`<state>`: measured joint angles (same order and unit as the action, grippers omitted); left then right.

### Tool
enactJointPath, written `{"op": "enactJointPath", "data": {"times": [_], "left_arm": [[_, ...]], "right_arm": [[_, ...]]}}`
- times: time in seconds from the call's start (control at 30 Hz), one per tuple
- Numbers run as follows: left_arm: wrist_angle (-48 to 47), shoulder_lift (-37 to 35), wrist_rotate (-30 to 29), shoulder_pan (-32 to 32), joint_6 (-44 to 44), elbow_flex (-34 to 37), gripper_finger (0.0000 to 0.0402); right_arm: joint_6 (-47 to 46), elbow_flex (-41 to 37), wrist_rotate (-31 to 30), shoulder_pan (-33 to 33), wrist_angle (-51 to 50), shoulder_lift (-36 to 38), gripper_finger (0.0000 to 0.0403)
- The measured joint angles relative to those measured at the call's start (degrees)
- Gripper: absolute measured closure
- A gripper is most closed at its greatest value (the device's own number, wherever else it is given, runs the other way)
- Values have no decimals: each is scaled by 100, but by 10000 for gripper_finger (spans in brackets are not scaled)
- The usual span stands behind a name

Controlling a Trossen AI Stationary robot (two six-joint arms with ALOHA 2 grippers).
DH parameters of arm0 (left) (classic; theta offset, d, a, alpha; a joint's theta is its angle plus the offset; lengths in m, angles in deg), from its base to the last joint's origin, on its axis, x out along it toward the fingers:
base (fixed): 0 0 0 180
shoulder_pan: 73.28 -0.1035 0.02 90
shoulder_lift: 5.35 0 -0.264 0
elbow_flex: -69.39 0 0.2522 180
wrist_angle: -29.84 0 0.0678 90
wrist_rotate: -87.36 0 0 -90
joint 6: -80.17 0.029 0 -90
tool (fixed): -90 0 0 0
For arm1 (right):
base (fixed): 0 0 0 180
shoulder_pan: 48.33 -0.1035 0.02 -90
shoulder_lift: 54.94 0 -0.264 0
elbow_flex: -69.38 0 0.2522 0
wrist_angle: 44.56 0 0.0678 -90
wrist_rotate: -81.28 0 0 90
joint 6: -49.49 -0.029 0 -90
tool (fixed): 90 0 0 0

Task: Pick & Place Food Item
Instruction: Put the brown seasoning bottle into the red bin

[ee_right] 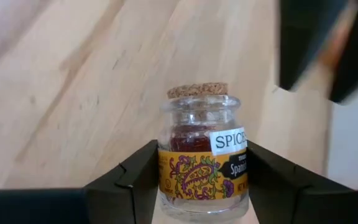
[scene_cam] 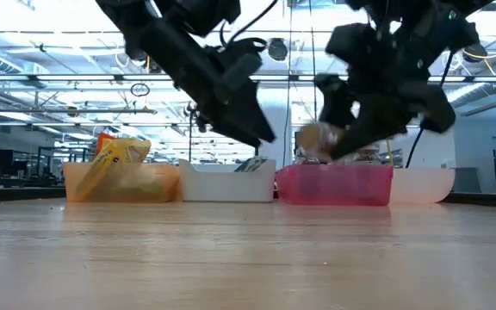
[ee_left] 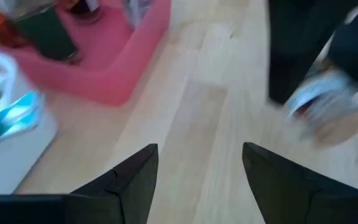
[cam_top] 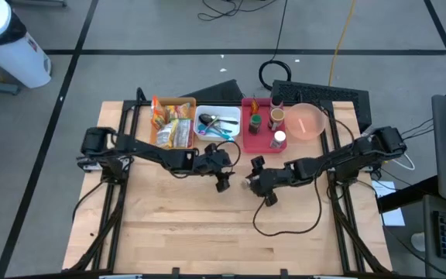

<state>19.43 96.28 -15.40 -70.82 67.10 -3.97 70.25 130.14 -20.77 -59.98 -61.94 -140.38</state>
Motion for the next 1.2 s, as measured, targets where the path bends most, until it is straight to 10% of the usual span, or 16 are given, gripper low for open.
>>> {"op": "enactJointPath", "data": {"times": [0.27, 0.63, 1.2], "left_arm": [[-504, -442, -836, 370, -55, 2, 160], [238, -447, -326, 507, -93, 2, 160], [2106, 441, 526, 486, 465, -3, 160]], "right_arm": [[-275, -801, 147, 295, 1618, 781, 216], [-1821, -3171, 779, 149, 6361, 1053, 216], [-2359, -3388, 596, -84, 7184, -24, 216]]}}
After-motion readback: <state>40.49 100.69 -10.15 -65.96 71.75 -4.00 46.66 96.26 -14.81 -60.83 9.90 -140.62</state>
